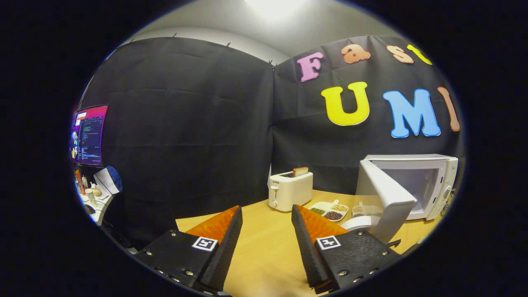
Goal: Open the microwave, put the food inside, and close the microwave door.
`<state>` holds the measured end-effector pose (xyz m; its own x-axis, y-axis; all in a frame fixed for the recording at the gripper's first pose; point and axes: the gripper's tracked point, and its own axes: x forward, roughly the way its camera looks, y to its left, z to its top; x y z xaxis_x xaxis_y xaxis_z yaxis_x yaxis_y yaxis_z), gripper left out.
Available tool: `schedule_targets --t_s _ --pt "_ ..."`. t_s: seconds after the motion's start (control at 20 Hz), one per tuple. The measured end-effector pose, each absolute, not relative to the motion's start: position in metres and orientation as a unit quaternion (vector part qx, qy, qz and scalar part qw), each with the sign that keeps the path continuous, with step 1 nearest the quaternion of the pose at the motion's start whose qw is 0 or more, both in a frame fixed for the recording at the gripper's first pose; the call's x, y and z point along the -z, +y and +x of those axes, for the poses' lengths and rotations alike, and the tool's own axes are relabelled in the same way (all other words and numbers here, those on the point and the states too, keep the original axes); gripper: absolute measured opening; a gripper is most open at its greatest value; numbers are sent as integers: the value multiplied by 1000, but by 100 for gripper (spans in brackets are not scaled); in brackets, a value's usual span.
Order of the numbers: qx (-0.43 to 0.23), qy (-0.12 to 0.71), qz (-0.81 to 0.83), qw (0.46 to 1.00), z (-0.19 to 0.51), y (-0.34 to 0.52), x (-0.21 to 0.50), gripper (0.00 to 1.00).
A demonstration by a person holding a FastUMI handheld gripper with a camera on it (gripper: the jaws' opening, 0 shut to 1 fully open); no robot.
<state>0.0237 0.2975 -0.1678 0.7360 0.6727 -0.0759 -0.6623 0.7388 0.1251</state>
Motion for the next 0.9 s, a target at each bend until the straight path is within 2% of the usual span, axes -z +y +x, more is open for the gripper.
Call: schedule_targets --t_s 0.15,0.2,0.3,0.35,0.45,0.55,0.9 --pt "-337 59 52 938 32 281 181 39" --pt "-346 64 60 934 33 284 186 39" --pt "-339 67 64 936 36 275 192 27" --pt "-337 72 60 937 37 274 195 18" --pt "-308 89 39 946 40 260 210 17" --pt "-281 87 37 955 50 243 217 3" --pt "-189 96 36 976 80 180 230 3"
